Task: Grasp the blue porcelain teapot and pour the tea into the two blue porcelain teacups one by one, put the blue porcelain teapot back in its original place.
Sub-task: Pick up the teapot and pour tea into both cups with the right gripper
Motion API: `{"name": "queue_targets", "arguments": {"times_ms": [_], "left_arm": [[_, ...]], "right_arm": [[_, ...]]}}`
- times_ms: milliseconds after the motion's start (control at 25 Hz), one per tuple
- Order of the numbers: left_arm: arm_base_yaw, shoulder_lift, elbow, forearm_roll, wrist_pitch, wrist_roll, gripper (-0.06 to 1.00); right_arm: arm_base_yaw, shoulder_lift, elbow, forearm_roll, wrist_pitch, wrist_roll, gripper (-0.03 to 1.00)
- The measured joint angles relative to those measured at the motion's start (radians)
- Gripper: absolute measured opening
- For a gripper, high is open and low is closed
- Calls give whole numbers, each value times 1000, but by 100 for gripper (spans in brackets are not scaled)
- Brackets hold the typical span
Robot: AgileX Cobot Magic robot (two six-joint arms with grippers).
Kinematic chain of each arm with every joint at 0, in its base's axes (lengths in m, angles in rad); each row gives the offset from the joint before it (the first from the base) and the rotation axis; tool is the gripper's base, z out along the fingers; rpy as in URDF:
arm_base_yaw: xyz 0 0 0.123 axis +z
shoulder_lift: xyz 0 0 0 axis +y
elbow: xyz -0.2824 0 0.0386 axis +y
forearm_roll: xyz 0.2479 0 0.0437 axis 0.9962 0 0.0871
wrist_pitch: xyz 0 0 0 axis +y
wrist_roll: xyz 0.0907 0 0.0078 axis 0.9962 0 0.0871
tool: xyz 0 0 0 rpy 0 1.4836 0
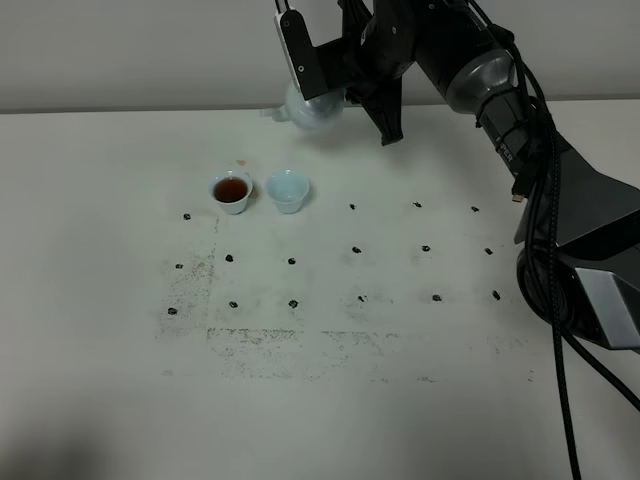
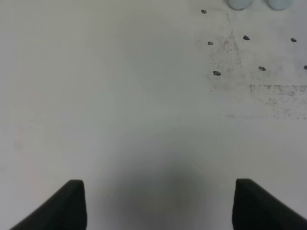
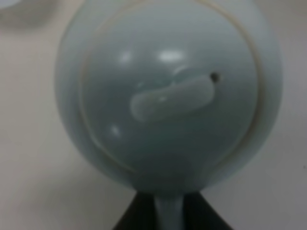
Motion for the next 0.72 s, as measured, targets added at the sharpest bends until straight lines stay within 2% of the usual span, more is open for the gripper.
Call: {"name": "queue_targets", "arguments": {"times_ms": [160,400,720], "left_arm": [[0,0,0,0,0,0,61],[0,0,0,0,0,0,61],[0,0,0,0,0,0,61]], "right_arm": [[0,0,26,-1,38,0,4],[8,-13,40,-17,44,21,4],[10,-177,329,-97,-48,23,4]]}}
